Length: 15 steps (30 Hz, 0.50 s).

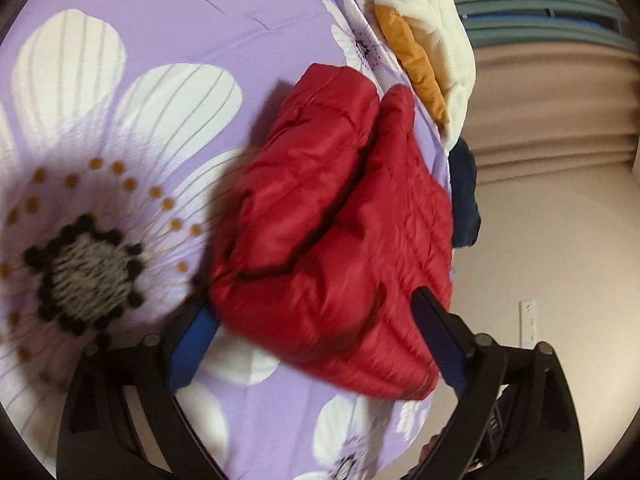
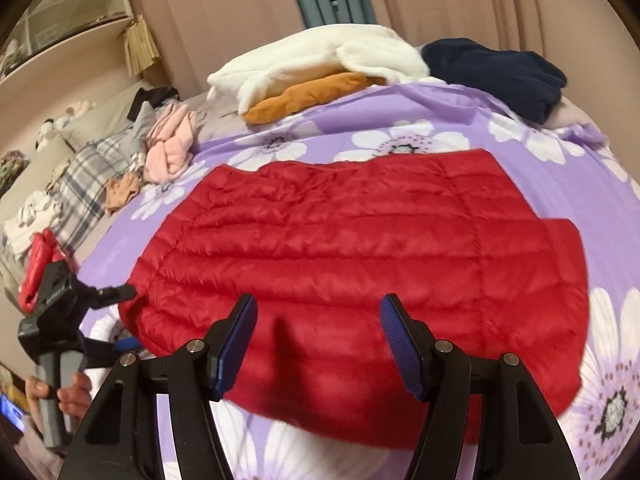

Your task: Fold large clothes

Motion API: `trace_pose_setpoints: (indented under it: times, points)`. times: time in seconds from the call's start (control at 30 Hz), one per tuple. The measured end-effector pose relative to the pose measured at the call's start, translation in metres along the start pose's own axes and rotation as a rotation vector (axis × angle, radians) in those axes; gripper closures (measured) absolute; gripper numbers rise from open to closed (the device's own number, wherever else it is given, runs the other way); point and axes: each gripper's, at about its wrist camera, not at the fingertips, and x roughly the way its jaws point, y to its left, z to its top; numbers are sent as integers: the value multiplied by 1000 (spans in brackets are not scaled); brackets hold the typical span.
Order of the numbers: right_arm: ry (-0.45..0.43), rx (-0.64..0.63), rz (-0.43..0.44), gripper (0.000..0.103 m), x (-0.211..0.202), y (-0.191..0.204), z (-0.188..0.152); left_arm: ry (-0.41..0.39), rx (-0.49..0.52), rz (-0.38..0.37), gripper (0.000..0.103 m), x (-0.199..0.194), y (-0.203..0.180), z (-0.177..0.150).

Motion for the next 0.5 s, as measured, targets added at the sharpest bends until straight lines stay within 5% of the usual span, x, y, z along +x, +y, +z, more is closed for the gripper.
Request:
trace_pose_setpoints:
  times: [0.1,0.23,0.37,0.5]
  points:
    - [-21,-24,5,41,6,9,8,-1,-6,15,7,9,-5,7]
    - [-31,-74,-13,66,22,21,20,-14,25,67,8,22,-14,10]
    - [24,-101,-38,77,50,26,18,-31,65,168,35,32,-25,19]
    - [81,-99,-68,82,76,22,5,-92,225,254,59,26,-57,17]
